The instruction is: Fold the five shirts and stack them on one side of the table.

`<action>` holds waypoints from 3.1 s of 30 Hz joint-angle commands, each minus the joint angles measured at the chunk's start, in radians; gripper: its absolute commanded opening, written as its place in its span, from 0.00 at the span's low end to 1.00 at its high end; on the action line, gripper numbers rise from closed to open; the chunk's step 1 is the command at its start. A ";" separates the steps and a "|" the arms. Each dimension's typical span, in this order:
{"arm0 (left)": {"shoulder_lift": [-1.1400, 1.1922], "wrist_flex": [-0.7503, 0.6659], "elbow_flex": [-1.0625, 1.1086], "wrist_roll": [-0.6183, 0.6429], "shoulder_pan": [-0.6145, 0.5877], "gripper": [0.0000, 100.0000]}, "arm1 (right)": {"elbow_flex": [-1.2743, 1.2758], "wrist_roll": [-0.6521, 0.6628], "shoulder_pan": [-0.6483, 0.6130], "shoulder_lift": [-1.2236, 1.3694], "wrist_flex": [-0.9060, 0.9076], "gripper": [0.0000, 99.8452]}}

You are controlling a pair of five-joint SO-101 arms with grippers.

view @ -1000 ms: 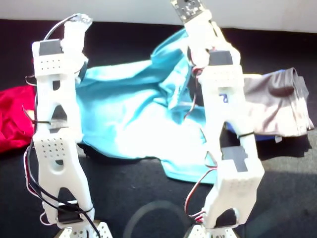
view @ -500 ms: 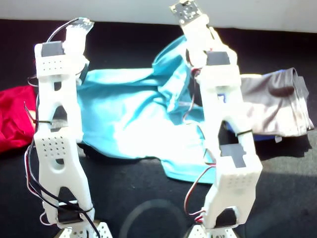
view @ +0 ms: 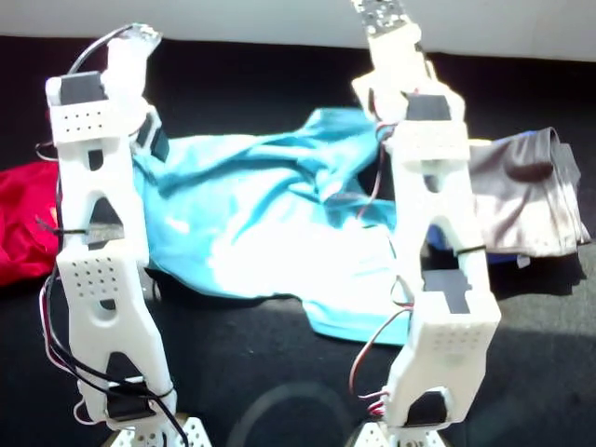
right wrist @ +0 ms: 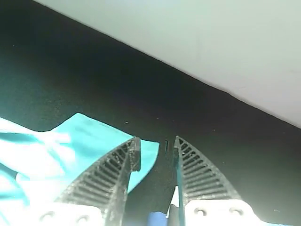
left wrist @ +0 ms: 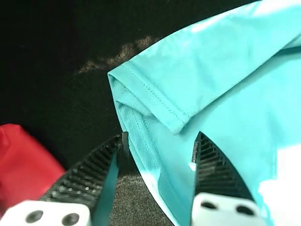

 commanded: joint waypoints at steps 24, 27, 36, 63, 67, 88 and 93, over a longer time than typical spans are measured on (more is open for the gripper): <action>-1.133 -0.284 1.598 0.054 -0.147 0.23 | -0.671 -0.012 0.051 -0.015 0.829 0.12; -1.165 -0.410 1.762 0.054 -0.153 0.23 | -0.690 -0.014 0.053 -0.016 0.880 0.12; -1.147 -0.592 1.886 0.104 -0.133 0.23 | -0.690 -0.015 0.058 -0.019 0.881 0.12; -0.823 -0.562 1.566 0.318 0.030 0.23 | -0.346 -0.015 0.056 -0.262 0.878 0.12; -0.828 -0.500 1.560 0.311 0.030 0.23 | -0.344 -0.015 0.056 -0.265 0.878 0.12; -0.823 -0.712 1.728 0.020 0.061 0.23 | -0.344 -0.015 0.056 -0.260 0.878 0.12; -0.835 -0.701 1.727 -0.032 0.045 0.23 | -0.344 -0.015 0.056 -0.265 0.878 0.12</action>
